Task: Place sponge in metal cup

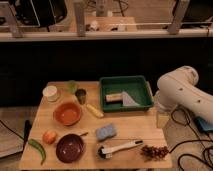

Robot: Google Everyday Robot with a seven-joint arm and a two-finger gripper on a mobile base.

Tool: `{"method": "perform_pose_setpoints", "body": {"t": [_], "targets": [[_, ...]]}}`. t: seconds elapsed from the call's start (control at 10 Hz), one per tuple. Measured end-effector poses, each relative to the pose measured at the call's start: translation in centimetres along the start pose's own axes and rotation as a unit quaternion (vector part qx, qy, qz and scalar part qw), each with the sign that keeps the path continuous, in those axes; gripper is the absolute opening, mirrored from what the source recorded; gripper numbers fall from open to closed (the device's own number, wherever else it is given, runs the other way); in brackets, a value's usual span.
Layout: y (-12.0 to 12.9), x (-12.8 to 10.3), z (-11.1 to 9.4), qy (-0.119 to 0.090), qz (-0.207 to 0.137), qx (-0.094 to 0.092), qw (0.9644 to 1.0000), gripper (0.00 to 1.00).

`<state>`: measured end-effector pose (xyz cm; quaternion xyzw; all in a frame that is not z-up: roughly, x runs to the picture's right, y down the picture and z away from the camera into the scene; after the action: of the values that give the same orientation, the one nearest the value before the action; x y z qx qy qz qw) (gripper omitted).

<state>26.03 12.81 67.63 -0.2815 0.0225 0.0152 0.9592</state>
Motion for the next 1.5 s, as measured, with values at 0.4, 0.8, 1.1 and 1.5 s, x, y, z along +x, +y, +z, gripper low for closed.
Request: {"method": "perform_pose_setpoints", "body": {"t": [0.4,0.8,1.1,1.5], "targets": [[1.5,-2.7,0.1,-0.009,-0.02,-0.005,0.9998,0.8],[3.0,-3.8,0.4,-0.012,-0.023,-0.008,0.9996,0.8],[3.7,-6.1,0.6,-0.023,-0.037,-0.013,0.999,0.8],[5.1,-7.3,1.2,-0.032,-0.046,-0.019,0.9983,0.8]]}}
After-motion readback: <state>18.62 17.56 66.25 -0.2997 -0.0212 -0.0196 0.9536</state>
